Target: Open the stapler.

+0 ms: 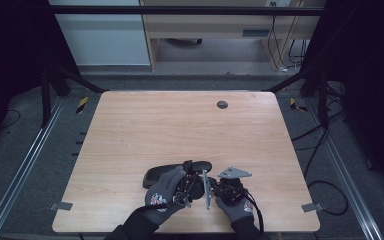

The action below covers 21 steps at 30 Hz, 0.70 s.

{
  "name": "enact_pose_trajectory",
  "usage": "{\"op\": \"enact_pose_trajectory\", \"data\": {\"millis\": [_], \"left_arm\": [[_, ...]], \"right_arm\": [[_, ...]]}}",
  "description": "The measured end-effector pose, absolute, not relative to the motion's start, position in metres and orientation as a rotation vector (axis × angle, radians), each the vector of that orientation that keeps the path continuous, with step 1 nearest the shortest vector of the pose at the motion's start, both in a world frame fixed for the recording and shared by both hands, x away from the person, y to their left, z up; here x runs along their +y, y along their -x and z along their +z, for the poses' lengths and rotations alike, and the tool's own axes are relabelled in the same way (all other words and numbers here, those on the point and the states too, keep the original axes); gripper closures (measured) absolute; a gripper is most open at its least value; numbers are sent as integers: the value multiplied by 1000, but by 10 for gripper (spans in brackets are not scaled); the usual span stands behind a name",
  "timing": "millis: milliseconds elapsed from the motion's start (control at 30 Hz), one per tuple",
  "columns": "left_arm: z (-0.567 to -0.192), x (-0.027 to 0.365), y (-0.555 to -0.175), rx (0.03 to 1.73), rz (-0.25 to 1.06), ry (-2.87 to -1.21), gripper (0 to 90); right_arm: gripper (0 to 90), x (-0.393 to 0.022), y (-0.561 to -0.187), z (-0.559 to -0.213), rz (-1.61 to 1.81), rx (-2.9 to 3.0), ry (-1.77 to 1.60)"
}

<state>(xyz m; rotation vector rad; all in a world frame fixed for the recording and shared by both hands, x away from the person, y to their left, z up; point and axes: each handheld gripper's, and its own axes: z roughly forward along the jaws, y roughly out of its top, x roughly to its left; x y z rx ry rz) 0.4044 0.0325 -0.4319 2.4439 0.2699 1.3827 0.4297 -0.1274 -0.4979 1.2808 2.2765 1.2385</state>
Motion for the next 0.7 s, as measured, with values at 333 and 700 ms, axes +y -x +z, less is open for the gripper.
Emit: {"op": "enact_pose_trajectory", "data": {"millis": [333,700], "left_arm": [[-420,42,-403,321,1375,-2403,591],[-409,53,-402,378,1347,-2356,599]], "right_arm": [[900,-127,-430,-498,1247,2280,-1287],[900,-128,-430,-498,1247,2279,-1285]]}}
